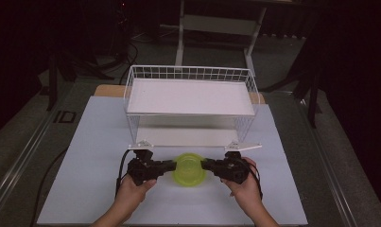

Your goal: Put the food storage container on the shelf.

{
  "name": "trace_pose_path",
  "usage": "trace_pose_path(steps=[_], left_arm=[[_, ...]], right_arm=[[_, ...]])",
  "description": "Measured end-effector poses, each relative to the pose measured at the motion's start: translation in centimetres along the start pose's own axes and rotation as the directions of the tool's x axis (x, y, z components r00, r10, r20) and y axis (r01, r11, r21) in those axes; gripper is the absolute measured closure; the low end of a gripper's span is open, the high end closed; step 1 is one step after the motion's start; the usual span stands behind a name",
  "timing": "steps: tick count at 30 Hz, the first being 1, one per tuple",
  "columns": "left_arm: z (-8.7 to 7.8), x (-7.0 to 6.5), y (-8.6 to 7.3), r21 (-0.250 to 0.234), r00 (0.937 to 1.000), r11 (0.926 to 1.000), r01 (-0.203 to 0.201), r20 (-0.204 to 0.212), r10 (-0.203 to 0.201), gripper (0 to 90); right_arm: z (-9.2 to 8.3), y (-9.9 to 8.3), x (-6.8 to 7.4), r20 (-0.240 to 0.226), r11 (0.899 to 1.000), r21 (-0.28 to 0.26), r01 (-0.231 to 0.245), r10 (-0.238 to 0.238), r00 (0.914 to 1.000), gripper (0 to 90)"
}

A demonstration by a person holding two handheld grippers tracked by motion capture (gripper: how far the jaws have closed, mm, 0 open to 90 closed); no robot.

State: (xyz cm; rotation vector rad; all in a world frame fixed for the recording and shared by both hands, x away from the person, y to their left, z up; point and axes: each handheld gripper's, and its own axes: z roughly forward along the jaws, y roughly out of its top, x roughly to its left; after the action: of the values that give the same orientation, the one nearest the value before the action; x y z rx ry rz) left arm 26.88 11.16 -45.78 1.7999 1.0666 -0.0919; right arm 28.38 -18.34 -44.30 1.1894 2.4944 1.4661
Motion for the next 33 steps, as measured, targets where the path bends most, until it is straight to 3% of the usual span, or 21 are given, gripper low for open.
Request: trace_pose_path(steps=[7, 33], left_arm=[[-1.2, -0.8, 1.5, -0.026, 0.9996, 0.9994, -0.023, 0.018, 0.024, 81.9], [-5.2, -3.9, 7.0, -0.085, 0.9953, 0.9920, -0.093, 0.019, 0.095, 82.1]], right_arm=[[-1.1, 1.2, 0.7, 0.003, 0.999, -0.028, 0.017, -0.017, 0.9999, 80.7], [-4.7, 6.5, 2.9, 0.008, 0.990, -0.123, 0.071, -0.071, 0.9975, 80.7]])
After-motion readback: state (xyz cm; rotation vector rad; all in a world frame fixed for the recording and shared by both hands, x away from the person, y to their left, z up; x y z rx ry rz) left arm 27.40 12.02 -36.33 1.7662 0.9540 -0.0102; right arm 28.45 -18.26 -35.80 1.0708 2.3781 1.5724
